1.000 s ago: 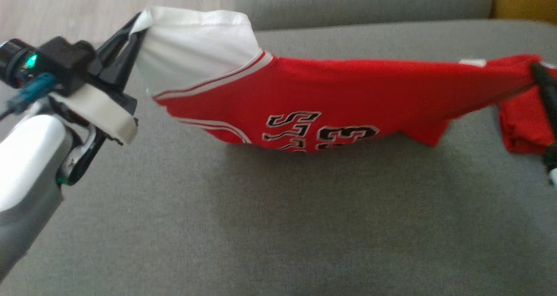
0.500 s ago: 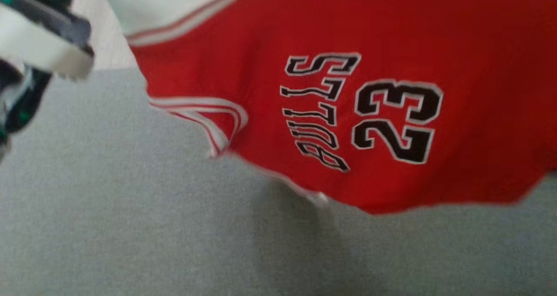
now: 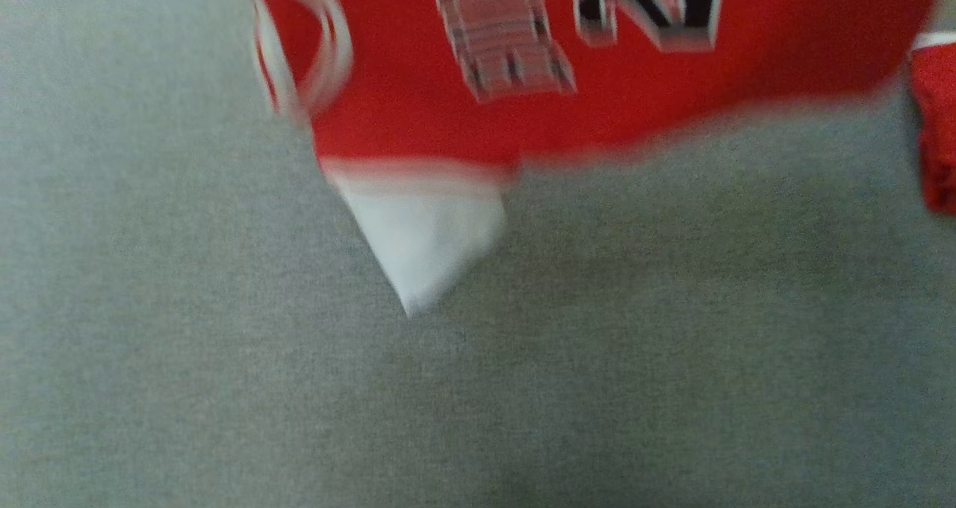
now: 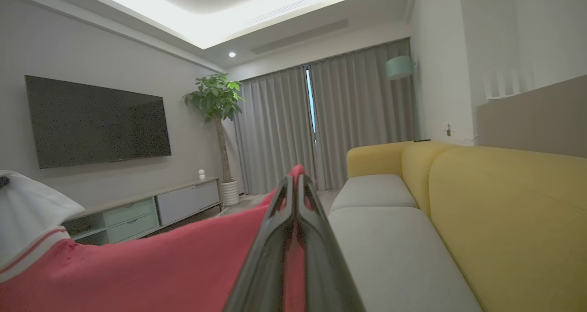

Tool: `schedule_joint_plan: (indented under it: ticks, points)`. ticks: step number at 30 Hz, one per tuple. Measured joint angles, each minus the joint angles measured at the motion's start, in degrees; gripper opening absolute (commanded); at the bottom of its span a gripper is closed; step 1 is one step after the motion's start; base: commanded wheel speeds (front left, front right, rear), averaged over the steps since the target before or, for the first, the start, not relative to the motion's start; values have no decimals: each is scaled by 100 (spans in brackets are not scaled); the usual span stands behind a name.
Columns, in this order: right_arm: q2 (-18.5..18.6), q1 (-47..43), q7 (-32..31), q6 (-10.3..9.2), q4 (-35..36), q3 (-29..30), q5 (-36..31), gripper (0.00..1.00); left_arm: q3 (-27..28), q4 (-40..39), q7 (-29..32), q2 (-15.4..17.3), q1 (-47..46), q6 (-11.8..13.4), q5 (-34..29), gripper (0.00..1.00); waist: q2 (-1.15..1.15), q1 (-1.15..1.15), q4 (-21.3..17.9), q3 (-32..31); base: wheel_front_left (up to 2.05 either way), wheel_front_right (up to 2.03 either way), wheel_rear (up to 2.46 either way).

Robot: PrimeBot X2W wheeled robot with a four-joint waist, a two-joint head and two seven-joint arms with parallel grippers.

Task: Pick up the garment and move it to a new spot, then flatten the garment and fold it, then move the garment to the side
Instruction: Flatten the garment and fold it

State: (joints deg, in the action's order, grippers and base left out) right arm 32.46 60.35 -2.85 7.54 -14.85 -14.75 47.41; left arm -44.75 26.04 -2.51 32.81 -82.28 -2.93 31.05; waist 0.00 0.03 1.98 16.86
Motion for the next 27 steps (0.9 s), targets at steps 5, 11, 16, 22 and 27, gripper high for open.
schedule_joint_plan:
  ticks: [5, 11, 16, 22, 27]
  points:
    - [-38, 800, 500, 0, -790, -203, -347, 0, 52, 749, -823, -404, -887, 123, -404, 0, 0, 0, 46, 499, 0, 0, 0]
    - [97, 956, 750, 0, -1394, -603, -350, 0, 88, 1096, -1127, -567, -861, -74, -360, 0, 0, -4, 185, 703, 0, 0, 0]
    - [191, 830, 871, 0, -1760, -887, -105, 0, -68, 742, -1195, -564, 127, -271, -144, 0, 0, -4, 309, 762, 0, 0, 0]
    - [229, -840, 1091, 0, -1990, -1031, 253, 0, -402, -76, -1212, -494, 2152, -291, 74, 0, 0, -4, 412, 555, 0, 0, 0]
    - [393, -2019, 1265, 0, -1933, -1031, 532, 0, -584, -714, -1213, -300, 3554, -151, 124, 0, 0, -4, 443, 213, 0, 0, 0]
